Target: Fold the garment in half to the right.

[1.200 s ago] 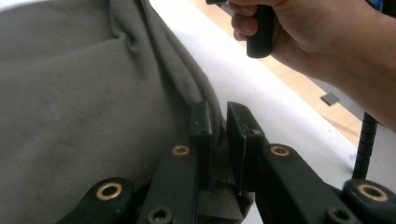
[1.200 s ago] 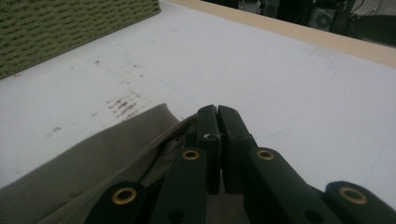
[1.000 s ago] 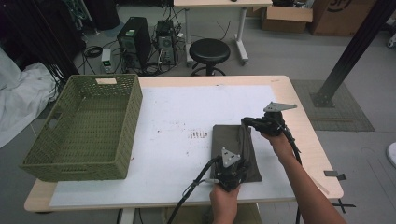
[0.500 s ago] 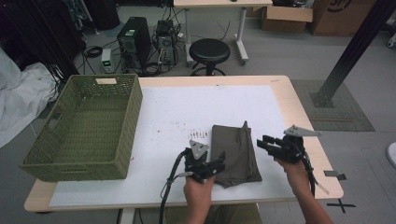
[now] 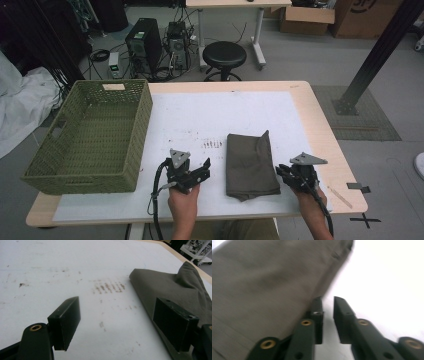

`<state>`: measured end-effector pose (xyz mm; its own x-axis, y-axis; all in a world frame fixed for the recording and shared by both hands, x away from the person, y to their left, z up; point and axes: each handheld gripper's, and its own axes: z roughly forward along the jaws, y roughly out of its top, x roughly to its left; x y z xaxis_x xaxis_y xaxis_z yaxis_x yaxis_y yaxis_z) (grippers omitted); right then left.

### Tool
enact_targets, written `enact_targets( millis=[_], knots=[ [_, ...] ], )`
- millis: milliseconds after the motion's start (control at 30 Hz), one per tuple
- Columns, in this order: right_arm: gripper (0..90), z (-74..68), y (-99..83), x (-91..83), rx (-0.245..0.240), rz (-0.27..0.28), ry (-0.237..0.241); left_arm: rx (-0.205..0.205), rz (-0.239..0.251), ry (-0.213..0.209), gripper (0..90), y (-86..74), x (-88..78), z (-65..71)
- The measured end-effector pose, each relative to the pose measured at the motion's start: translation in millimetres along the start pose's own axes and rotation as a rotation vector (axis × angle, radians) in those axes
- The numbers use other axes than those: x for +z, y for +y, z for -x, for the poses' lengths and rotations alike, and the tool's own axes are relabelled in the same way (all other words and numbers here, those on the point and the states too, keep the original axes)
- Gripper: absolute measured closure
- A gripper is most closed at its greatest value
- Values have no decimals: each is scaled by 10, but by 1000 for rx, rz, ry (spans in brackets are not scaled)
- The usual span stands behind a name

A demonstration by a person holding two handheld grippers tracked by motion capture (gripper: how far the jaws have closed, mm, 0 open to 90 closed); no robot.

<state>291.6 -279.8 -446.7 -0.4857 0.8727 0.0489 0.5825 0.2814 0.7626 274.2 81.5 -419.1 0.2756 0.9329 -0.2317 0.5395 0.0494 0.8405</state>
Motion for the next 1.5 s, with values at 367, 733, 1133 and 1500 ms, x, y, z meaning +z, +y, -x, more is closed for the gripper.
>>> enact_targets(
  millis=[367,733,1133,1500],
  knots=[
    [862,-268,-82,-107,-33,8,145,25,-13,-24,234,137,163,-119],
    [748,-109,-207,-327,46,114,125,129,-27,-231,339,457,652,-55],
    [694,-191,-195,-288,39,105,133,294,-144,-359,373,648,1438,258],
    [688,-225,-187,-275,47,96,128,254,-162,-347,846,600,1485,215]
  ],
)
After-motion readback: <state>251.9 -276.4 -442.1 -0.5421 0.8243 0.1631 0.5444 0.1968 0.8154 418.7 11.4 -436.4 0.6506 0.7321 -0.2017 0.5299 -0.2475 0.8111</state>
